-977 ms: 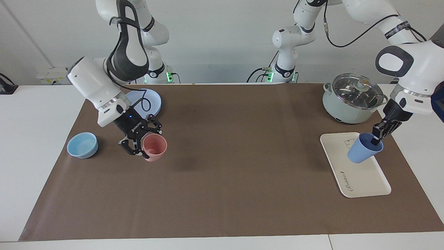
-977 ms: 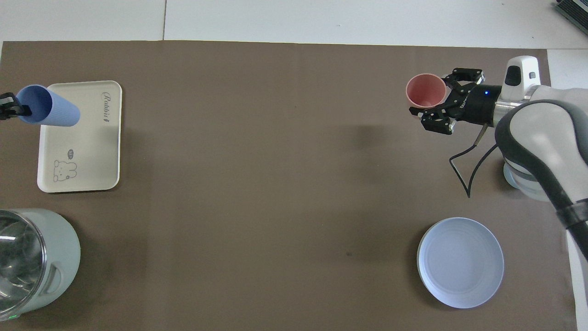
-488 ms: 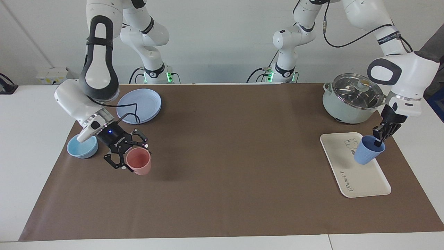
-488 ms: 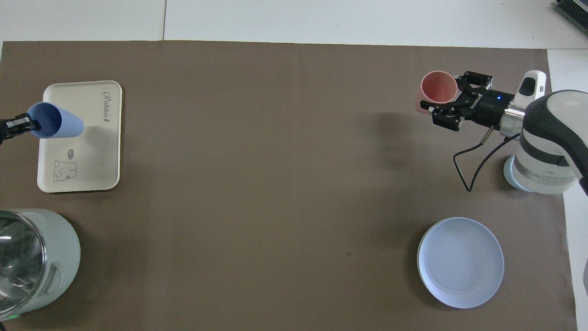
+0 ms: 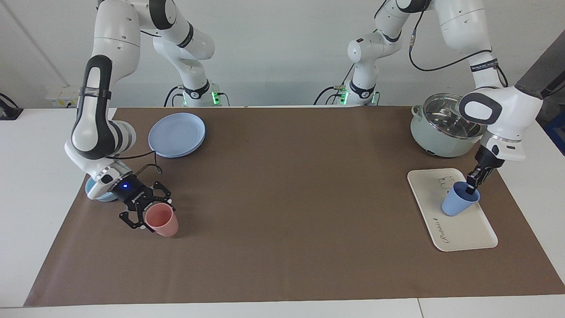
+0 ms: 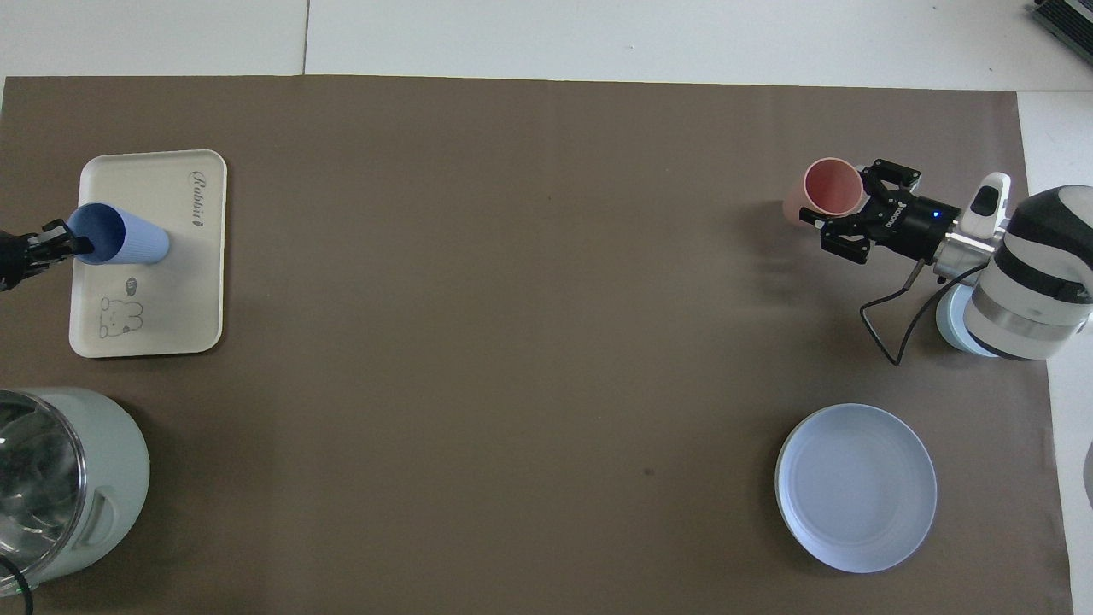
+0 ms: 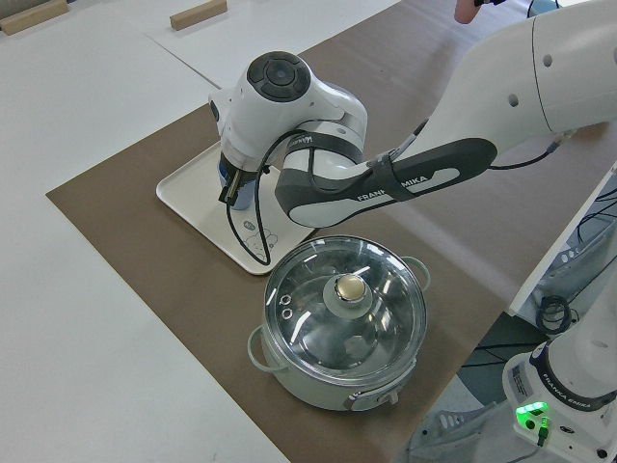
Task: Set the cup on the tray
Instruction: 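Lower the cup onto the tray and open the left gripper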
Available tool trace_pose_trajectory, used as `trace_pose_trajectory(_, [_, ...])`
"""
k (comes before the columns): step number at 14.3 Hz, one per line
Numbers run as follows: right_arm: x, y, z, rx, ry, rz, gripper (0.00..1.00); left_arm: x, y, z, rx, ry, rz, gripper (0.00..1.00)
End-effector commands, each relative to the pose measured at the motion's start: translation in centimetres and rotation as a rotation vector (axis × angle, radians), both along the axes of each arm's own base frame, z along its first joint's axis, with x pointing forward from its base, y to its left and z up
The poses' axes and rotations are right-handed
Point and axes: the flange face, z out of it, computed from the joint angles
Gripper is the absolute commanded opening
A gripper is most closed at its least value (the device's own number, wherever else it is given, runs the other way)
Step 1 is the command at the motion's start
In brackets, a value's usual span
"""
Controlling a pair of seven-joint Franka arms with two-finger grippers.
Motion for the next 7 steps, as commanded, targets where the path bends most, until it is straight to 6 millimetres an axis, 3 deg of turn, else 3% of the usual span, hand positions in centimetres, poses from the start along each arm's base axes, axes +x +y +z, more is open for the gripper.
trace_pose_trajectory(1, [-0.7, -0.8, -1.1, 0.041, -0.039, 0.004, 0.0, 0.5, 0.1, 0.3, -0.009, -0.011, -0.006, 1.0])
trace_pose_trajectory(5, [-0.8, -0.7, -1.3, 0.045, -0.04, 0.001, 0.0, 2.6, -0.4, 3.6, -0.063, 0.036, -0.062, 1.0])
trace_pose_trajectory(7, [-0.9, -0.7, -1.4, 0.043, -0.04, 0.001, 0.0, 3.6, -0.9, 7.1, -0.051, 0.078, -0.127, 1.0])
